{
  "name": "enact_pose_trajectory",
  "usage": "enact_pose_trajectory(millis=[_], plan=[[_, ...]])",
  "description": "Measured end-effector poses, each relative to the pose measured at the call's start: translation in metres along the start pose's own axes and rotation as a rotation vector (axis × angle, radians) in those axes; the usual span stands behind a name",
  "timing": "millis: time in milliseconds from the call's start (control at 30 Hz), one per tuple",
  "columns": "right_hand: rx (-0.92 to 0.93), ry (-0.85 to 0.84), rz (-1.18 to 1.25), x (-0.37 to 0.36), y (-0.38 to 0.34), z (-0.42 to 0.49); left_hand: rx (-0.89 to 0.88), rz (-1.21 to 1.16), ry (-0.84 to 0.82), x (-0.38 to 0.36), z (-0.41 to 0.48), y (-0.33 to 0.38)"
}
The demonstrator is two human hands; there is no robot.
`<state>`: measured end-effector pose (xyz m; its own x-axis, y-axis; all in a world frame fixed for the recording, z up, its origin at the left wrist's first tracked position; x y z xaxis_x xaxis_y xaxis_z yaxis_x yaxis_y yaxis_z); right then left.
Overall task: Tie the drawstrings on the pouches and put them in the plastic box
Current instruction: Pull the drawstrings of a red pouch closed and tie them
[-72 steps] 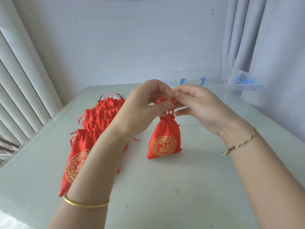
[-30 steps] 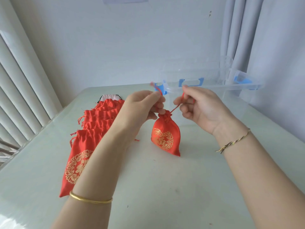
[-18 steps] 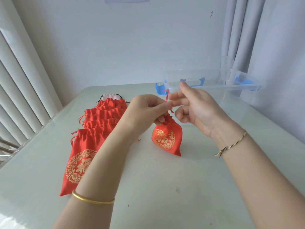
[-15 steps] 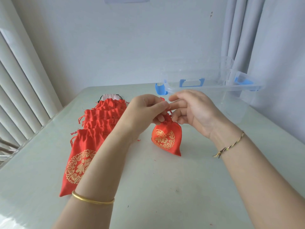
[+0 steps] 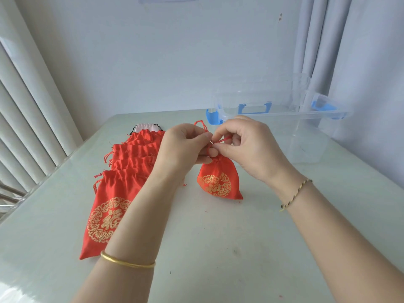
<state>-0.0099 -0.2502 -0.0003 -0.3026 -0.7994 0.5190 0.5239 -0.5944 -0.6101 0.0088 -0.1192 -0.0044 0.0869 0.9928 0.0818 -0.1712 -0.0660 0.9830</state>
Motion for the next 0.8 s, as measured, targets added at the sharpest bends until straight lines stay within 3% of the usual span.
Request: enact_pose_trajectory(millis=[67,167,267,433,600,800], plan=[[0.031,-0.020,-0.094,-0.001,-0.002,0.000,-0.010,-0.015,0.033,0.001,0.000,0.001],[-0.076,-0.043,-0.067,-0.003,0.002,0.001,-0.065,0.015,0.128,0.003,-0.001,0.006],[-0.319,-0.026,0.168,-0.001,0.010,0.001,-0.198,0.234,0.224,0.005,-0.005,0.013],[-0.621,-0.022,0.562,0.001,0.017,0.000,-0.413,0.563,0.082,-0.002,-0.010,0.018],[-0.713,-0.067,0.743,0.000,0.016,0.000,-0.448,0.726,0.127,-0.005,-0.008,0.013],[-0.663,-0.130,0.784,-0.001,0.017,-0.001,-0.453,0.775,0.113,-0.002,-0.005,0.009]])
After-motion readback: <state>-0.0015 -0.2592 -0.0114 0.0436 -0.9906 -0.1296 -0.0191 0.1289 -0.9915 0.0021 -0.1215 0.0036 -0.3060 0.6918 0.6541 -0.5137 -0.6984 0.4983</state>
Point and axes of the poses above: each hand's wrist, its own z-axis towards the middle knuckle, its own x-axis out of the back of the hand, y = z × x, the point moved 2 cm from there along z, towards the middle knuckle, and after that the axes turned 1 degree about y, right-handed, at the moved point
